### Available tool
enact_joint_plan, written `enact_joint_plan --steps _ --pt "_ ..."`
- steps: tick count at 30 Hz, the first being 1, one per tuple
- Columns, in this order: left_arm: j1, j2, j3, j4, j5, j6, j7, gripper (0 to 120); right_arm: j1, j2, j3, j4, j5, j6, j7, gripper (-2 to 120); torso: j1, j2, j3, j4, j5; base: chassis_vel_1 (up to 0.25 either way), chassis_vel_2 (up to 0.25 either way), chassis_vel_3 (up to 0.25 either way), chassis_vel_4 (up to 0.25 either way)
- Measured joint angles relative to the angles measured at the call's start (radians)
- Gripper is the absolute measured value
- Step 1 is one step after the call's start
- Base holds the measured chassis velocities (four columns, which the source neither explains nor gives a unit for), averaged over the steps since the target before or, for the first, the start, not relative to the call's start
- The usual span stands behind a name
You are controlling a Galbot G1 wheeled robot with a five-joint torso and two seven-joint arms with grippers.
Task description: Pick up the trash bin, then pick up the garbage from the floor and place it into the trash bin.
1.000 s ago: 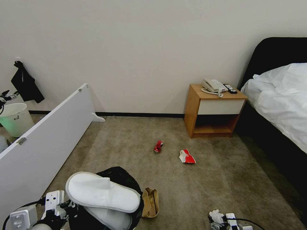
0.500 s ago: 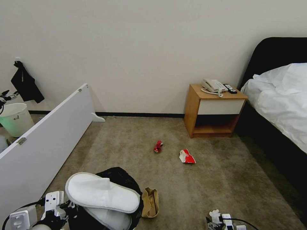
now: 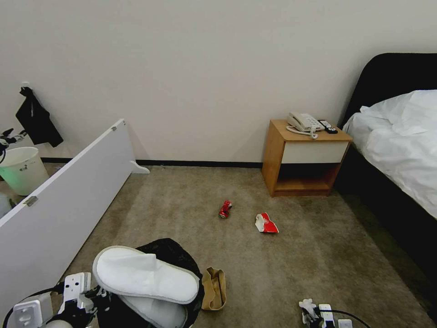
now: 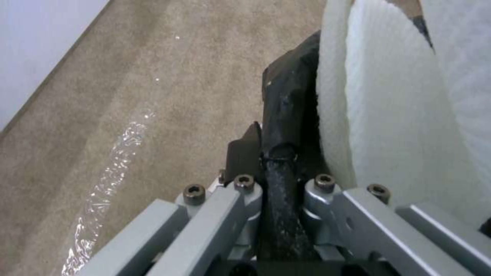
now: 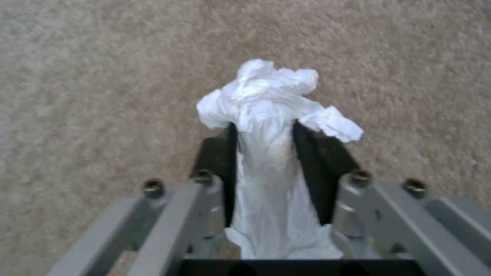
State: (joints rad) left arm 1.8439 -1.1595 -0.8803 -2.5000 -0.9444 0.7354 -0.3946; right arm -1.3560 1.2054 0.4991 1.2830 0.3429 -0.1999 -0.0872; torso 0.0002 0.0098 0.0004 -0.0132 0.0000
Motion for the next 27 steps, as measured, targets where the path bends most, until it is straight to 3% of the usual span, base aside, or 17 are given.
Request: enact_joint_plan --steps 6,19,25,27 --pt "0.002 -0.001 0.000 0.000 0.000 0.000 0.000 4 0.007 -0.009 0.015 -0.015 0.007 0.000 -0.001 0 0.000 0.000 0.000 0.0000 0.0000 0.000 0.000 0.000 0.000" --pt "0.002 0.000 0.001 0.000 0.000 0.000 0.000 4 -0.016 -0.028 0.033 0.041 0.022 0.000 -0.003 0 0.000 0.000 0.000 0.0000 0.0001 0.000 0.000 0.000 0.000" --pt "0.003 -0.001 0.006 0.000 0.000 0.000 -0.001 4 -0.044 -0.045 0.061 0.129 0.036 0.062 -0.007 0 0.000 0.000 0.000 -0.0001 0.0002 0.000 0.000 0.000 0.000" --pt "0.003 -0.001 0.011 0.000 -0.001 0.000 -0.002 4 -0.062 -0.075 0.066 0.218 0.109 0.110 -0.008 0 0.000 0.000 0.000 -0.0001 0.0001 0.000 0.000 0.000 0.000"
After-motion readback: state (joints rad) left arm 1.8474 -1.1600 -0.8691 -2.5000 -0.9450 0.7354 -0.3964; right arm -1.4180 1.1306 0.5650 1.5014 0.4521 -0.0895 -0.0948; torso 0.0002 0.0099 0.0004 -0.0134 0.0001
